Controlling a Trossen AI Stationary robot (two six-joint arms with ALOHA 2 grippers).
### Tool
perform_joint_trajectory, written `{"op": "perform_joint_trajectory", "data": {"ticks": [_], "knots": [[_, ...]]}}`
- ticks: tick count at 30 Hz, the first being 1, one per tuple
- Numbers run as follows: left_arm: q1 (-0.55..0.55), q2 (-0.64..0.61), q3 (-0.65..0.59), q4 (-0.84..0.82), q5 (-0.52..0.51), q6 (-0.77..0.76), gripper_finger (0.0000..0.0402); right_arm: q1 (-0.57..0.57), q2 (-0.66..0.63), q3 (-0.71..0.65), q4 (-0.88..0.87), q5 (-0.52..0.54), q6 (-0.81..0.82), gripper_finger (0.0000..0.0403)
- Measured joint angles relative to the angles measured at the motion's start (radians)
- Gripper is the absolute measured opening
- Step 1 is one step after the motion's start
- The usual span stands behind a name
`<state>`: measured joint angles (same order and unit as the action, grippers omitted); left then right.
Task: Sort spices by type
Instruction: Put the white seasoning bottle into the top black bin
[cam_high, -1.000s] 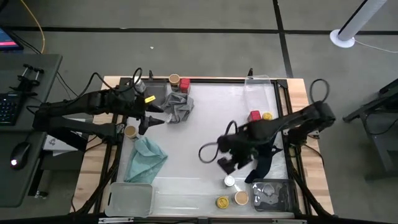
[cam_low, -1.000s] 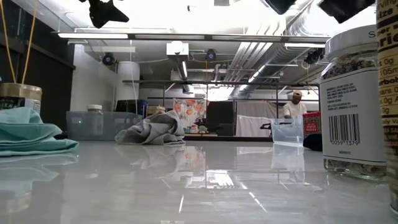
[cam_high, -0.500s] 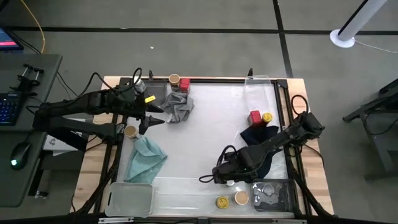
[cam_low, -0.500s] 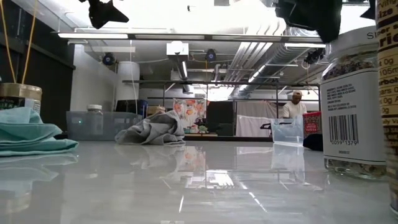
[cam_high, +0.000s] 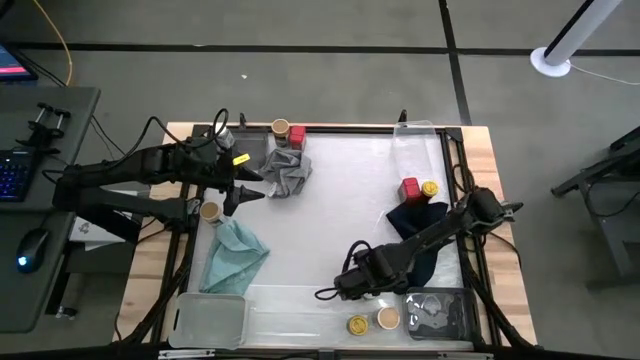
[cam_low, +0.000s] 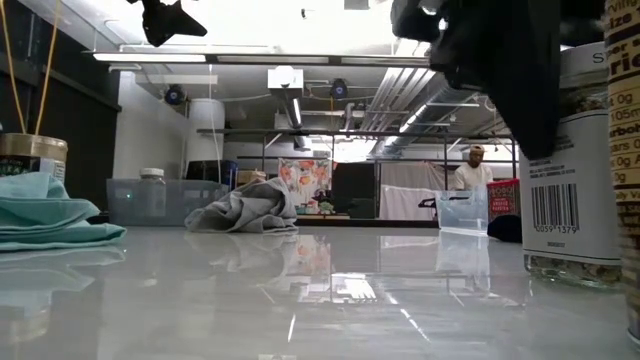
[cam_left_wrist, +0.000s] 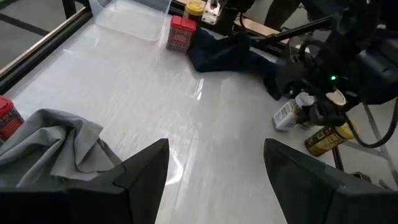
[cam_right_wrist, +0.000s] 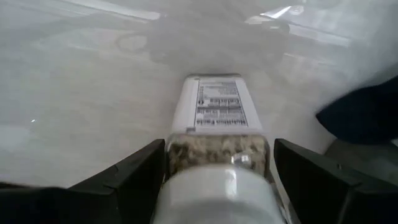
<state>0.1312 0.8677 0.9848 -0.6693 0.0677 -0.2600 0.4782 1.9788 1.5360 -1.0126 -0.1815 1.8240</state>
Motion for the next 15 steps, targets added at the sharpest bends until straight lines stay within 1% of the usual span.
{"op": "perform_joint_trajectory", "data": {"ticks": [2, 4, 6, 8, 9, 13, 15], "knots": [[0.000, 0.000, 0.000, 0.000, 0.000, 0.000, 0.0250, 0.000, 0.008, 0.000, 0.000, 0.004, -0.009, 0.0291], [0.000, 0.000, 0.000, 0.000, 0.000, 0.003, 0.0250, 0.000, 0.011, 0.000, 0.001, -0.003, -0.015, 0.0275], [0.000, 0.000, 0.000, 0.000, -0.001, 0.027, 0.0250, 0.000, 0.011, 0.000, 0.001, -0.010, -0.025, 0.0245], [0.000, 0.000, 0.000, 0.000, -0.004, 0.046, 0.0250, 0.000, 0.003, 0.000, 0.000, -0.007, -0.028, 0.0203], [0.000, 0.000, 0.000, 0.001, -0.007, 0.054, 0.0250, -0.001, -0.006, 0.000, -0.001, 0.000, -0.034, 0.0191], [0.000, 0.000, 0.000, 0.019, -0.055, 0.084, 0.0250, -0.027, -0.070, 0.030, -0.059, 0.053, -0.062, 0.0191], [0.000, 0.000, 0.000, 0.028, -0.069, 0.107, 0.0250, -0.059, -0.112, 0.054, -0.104, 0.107, -0.081, 0.0191]]}}
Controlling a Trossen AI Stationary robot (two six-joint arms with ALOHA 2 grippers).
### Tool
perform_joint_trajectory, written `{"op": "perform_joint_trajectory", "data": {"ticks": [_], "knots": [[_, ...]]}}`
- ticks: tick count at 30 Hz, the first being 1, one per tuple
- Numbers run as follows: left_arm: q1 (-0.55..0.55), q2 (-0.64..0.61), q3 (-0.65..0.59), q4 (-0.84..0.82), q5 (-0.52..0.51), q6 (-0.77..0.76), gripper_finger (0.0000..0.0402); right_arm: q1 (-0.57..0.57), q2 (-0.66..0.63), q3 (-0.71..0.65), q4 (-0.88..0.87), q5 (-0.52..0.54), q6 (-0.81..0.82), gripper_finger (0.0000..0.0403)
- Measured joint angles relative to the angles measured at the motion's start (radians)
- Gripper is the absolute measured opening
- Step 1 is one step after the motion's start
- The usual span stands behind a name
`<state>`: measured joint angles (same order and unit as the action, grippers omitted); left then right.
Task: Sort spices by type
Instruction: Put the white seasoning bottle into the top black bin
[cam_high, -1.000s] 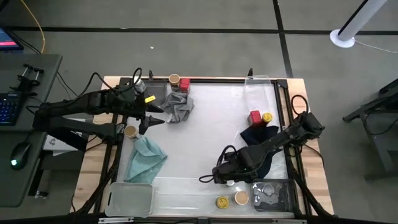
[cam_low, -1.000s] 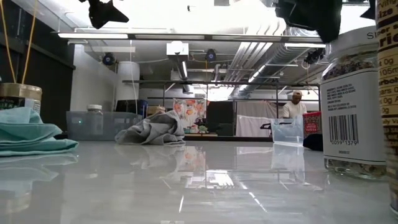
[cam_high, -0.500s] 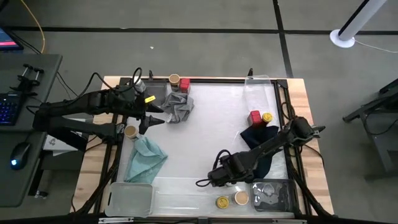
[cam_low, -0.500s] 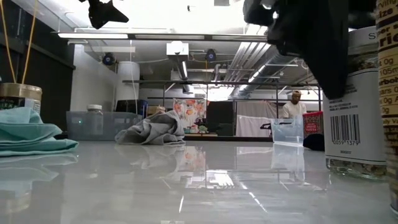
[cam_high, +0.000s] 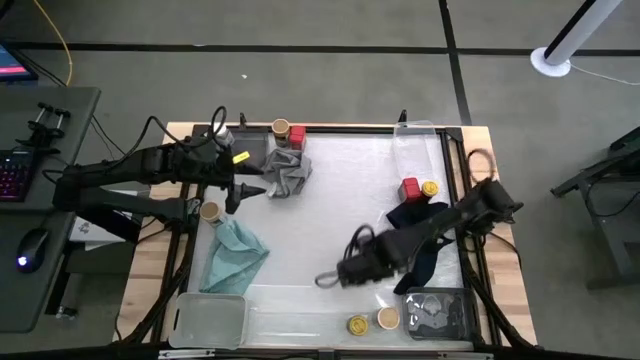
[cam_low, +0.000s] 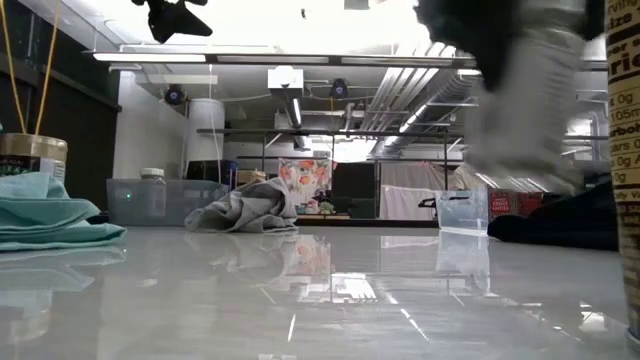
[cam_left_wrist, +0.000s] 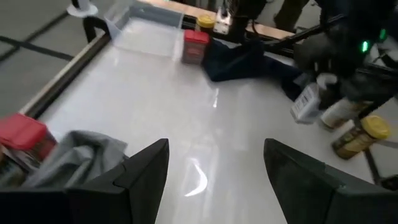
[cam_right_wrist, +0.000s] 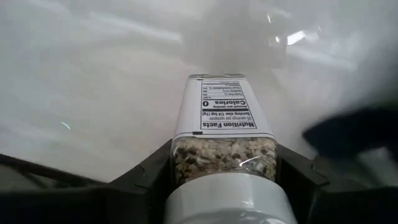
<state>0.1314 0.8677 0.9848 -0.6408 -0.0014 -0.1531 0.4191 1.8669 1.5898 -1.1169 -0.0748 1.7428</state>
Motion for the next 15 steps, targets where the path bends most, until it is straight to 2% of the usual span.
{"op": "perform_joint_trajectory", "data": {"ticks": [7, 11, 15], "knots": [[0.001, 0.020, 0.000, 0.078, -0.093, 0.069, 0.0250, -0.208, -0.172, 0.093, -0.256, 0.265, -0.207, 0.0191], [0.001, 0.068, 0.001, 0.121, -0.111, 0.060, 0.0250, -0.421, -0.254, 0.095, -0.327, 0.374, -0.424, 0.0191], [0.003, 0.148, 0.001, 0.163, -0.121, 0.035, 0.0250, -0.690, -0.288, 0.069, -0.314, 0.401, -0.708, 0.0191]]}}
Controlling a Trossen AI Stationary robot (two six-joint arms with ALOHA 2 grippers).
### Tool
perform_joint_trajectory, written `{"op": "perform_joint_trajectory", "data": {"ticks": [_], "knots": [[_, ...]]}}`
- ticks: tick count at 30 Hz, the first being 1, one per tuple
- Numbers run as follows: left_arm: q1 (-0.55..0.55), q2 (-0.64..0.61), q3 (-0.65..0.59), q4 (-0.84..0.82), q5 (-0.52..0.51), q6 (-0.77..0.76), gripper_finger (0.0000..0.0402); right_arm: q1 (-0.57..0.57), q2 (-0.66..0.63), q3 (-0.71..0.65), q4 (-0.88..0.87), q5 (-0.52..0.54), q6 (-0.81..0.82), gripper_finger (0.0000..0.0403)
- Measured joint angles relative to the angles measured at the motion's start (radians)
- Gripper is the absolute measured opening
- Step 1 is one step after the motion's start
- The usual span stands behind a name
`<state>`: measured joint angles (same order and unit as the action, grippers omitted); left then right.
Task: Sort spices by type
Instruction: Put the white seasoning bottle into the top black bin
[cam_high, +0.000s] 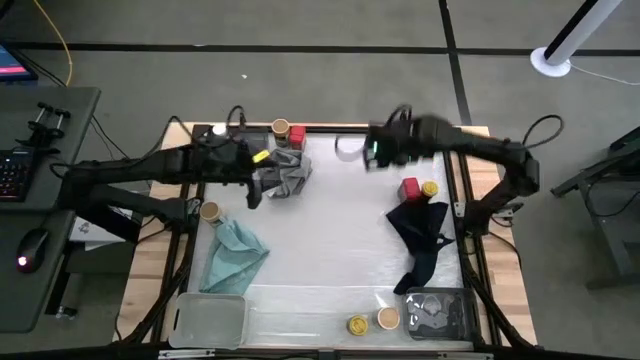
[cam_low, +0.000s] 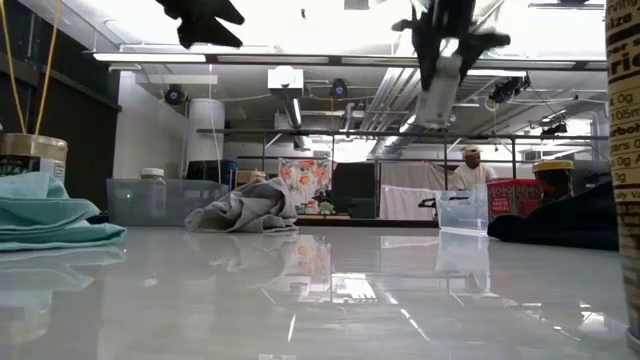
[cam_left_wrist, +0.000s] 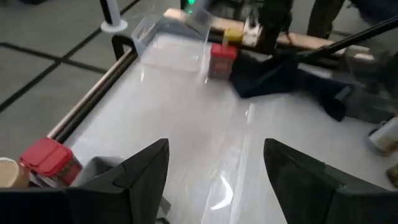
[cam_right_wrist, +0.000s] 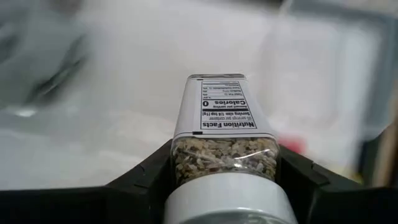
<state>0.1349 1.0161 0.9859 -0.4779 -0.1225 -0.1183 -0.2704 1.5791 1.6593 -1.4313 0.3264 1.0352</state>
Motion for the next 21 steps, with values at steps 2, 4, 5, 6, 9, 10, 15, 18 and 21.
{"op": "perform_joint_trajectory", "data": {"ticks": [2, 4, 5, 6, 9, 10, 15, 18, 21], "knots": [[0.007, 0.044, 0.000, 0.034, -0.002, -0.025, 0.0250, -0.140, 0.008, -0.006, 0.010, -0.002, -0.146, 0.0191], [0.019, 0.087, 0.000, 0.060, -0.002, -0.047, 0.0250, -0.269, 0.024, -0.007, 0.025, -0.016, -0.286, 0.0191], [0.026, 0.107, 0.000, 0.081, -0.003, -0.061, 0.0250, -0.332, 0.033, -0.007, 0.039, -0.031, -0.352, 0.0191], [0.033, 0.125, 0.000, 0.099, -0.004, -0.080, 0.0250, -0.388, 0.046, -0.007, 0.049, -0.054, -0.406, 0.0191], [0.054, 0.166, 0.000, 0.153, -0.020, -0.169, 0.0250, -0.537, 0.094, -0.007, 0.054, -0.121, -0.532, 0.0191], [0.061, 0.175, 0.000, 0.167, -0.025, -0.199, 0.0250, -0.572, 0.111, -0.007, 0.059, -0.137, -0.567, 0.0191], [0.093, 0.185, 0.000, 0.212, -0.029, -0.281, 0.0250, -0.671, 0.200, -0.007, 0.060, -0.162, -0.706, 0.0191], [0.115, 0.181, 0.000, 0.215, -0.031, -0.251, 0.0250, -0.695, 0.241, -0.007, 0.064, -0.175, -0.730, 0.0191], [0.138, 0.170, 0.000, 0.205, -0.029, -0.211, 0.0250, -0.701, 0.274, -0.007, 0.051, -0.180, -0.740, 0.0191]]}}
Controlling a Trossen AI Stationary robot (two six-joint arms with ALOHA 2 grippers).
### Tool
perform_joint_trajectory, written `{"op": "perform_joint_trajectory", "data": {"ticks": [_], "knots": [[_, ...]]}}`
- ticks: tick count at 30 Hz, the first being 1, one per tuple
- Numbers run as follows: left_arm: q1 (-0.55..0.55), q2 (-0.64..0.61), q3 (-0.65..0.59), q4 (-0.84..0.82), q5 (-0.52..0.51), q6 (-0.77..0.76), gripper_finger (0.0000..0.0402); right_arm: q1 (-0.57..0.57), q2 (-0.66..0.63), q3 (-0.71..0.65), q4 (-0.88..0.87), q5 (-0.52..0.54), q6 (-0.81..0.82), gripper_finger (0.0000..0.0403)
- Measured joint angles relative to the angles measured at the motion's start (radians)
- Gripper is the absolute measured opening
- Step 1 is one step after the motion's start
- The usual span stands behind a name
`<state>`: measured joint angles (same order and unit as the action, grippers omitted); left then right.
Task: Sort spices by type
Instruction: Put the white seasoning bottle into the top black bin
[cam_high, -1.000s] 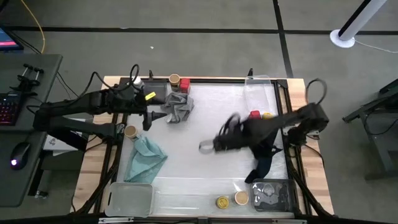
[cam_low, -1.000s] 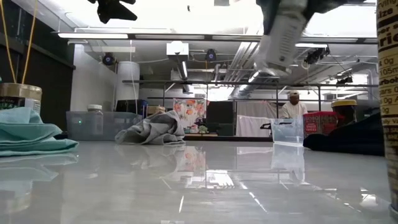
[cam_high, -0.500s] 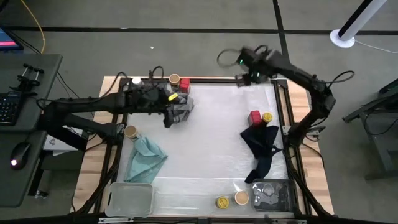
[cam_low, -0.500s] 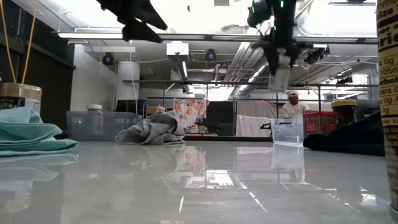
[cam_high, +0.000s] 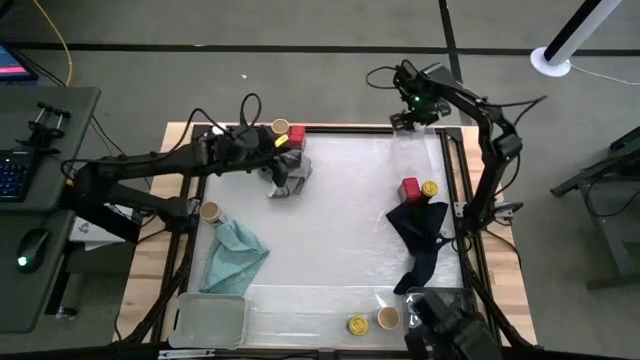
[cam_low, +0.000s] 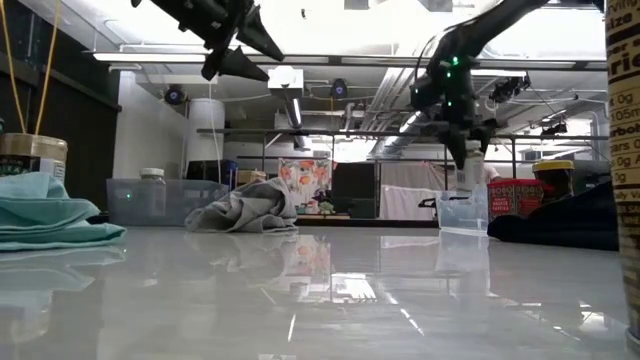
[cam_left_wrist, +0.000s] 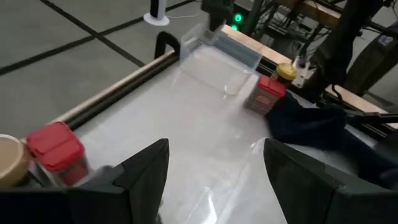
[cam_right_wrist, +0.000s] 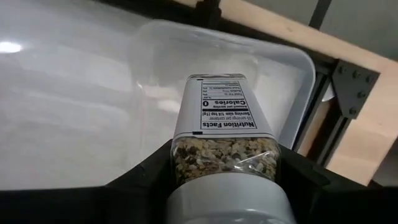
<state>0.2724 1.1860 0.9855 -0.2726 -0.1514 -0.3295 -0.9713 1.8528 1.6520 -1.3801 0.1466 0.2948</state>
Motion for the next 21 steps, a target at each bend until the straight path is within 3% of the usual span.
{"op": "perform_joint_trajectory", "data": {"ticks": [5, 21], "knots": [[0.018, -0.027, 0.000, -0.039, 0.010, 0.018, 0.0250, -0.017, 0.052, 0.000, -0.070, 0.029, -0.003, 0.0191], [0.029, -0.049, 0.000, -0.074, -0.004, 0.106, 0.0250, -0.099, 0.055, -0.001, -0.041, 0.051, 0.128, 0.0191]]}}
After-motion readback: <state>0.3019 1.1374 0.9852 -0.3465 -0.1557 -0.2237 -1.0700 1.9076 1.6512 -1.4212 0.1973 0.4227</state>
